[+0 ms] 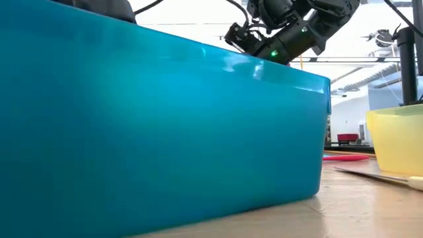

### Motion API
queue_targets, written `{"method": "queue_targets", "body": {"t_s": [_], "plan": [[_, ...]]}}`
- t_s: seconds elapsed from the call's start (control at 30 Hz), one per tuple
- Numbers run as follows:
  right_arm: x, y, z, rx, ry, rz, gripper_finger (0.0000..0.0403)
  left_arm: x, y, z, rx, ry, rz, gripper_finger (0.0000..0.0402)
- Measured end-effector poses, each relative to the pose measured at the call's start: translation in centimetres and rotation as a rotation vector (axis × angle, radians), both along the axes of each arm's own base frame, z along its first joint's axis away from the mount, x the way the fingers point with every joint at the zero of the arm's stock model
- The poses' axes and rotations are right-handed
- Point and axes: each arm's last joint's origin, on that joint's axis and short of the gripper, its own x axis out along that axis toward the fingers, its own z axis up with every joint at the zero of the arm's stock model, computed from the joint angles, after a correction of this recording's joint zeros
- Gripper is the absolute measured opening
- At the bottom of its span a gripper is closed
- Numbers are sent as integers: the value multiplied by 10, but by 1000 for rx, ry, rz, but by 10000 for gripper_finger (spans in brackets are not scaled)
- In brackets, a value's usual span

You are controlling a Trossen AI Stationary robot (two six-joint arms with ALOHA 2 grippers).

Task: Pick & Place Kitchen Items
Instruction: Put the gold serving spoon into the blue bin

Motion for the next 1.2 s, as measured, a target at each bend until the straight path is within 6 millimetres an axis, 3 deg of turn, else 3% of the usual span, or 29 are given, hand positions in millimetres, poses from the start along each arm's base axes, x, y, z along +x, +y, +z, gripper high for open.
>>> {"method": "queue_targets", "body": {"t_s": [0.27, 0.57, 0.9, 1.2], "plan": [[0, 16, 0, 0, 4, 46, 196, -2, 9, 32, 35, -109, -37, 97], [-5, 26, -7, 77, 62, 27, 196, 0, 25, 52, 141, -196, -55, 97], [-13, 25, -17, 201, 150, -147, 196, 7, 38, 52, 233, -201, -112, 97], [-23, 38, -26, 241, 252, -196, 196, 12, 47, 52, 267, -217, -176, 97]]}}
